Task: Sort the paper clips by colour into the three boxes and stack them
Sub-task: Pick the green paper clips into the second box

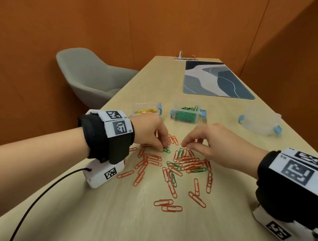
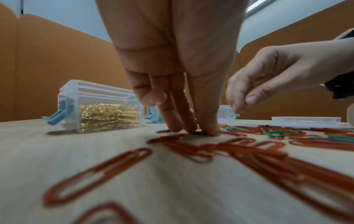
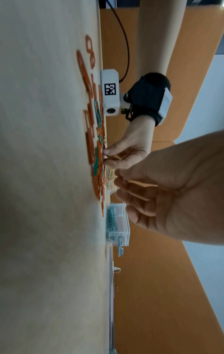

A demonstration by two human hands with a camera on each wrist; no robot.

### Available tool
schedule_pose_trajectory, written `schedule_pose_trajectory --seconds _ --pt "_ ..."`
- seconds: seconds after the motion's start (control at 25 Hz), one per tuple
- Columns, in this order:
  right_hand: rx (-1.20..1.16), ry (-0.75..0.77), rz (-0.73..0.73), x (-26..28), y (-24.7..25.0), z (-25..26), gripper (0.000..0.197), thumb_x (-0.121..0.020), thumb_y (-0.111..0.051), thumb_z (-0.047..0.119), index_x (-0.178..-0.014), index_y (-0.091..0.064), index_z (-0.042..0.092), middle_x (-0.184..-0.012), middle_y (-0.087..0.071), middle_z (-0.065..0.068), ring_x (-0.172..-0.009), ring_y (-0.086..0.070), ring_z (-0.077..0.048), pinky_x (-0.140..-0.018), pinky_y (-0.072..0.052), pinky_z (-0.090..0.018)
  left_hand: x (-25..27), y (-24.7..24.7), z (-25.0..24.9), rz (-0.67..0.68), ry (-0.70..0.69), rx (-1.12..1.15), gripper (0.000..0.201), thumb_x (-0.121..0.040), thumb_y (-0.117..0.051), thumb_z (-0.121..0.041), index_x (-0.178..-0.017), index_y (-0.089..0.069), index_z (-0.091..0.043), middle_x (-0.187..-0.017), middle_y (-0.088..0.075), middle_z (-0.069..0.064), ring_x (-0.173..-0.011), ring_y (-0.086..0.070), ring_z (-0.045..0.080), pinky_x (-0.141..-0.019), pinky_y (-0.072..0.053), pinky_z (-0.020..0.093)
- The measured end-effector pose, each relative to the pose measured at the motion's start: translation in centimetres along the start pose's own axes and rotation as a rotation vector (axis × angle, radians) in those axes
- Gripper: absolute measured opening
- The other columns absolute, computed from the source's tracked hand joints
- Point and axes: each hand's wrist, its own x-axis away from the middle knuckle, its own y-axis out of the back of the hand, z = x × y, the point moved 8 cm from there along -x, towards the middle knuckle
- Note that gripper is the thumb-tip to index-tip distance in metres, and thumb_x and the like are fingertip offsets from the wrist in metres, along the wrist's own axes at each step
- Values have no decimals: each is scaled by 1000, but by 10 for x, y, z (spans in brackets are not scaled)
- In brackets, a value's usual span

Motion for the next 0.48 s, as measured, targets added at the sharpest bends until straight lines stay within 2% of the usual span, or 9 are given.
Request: schedule_pose_trajectory --seconds 0.12,0.24,0.32,0.4,0.48 --pt "42 83 42 -7 -5 7 21 -90 -57 27 -107 -69 31 -99 -61 17 -84 -50 1 -70 -37 -7 0 -10 -1 58 13 -31 14 -84 -64 -31 -97 -67 -26 -89 -60 -13 -74 -49 1 -66 -37 8" --pt "114 126 121 -12 -14 11 22 -90 -58 24 -108 -69 29 -102 -61 14 -87 -48 -1 -81 -41 -16 1 -12 -5 49 3 -45 11 -86 -61 -28 -97 -62 -23 -79 -54 -15 -69 -48 1 -62 -36 9" --pt "133 109 140 -13 -17 10 19 -89 -60 24 -105 -69 27 -96 -58 13 -86 -49 -2 -78 -41 -15 3 -8 -10 2 -19 -20 14 -87 -60 -23 -100 -61 -21 -79 -54 -13 -71 -50 4 -65 -41 15" --pt "133 82 140 -14 -19 7 12 -88 -61 24 -97 -68 24 -88 -56 12 -83 -52 -4 -67 -39 -11 8 -5 -14 -56 -45 30 18 -90 -54 -18 -107 -60 -21 -85 -57 -8 -80 -53 10 -74 -44 21" --pt "140 57 147 -13 -20 5 6 -88 -60 26 -90 -65 23 -85 -56 11 -81 -52 -6 -63 -39 -11 14 -7 -23 -69 -78 55 15 -93 -47 -20 -101 -60 -23 -83 -54 -11 -81 -51 11 -74 -40 20"
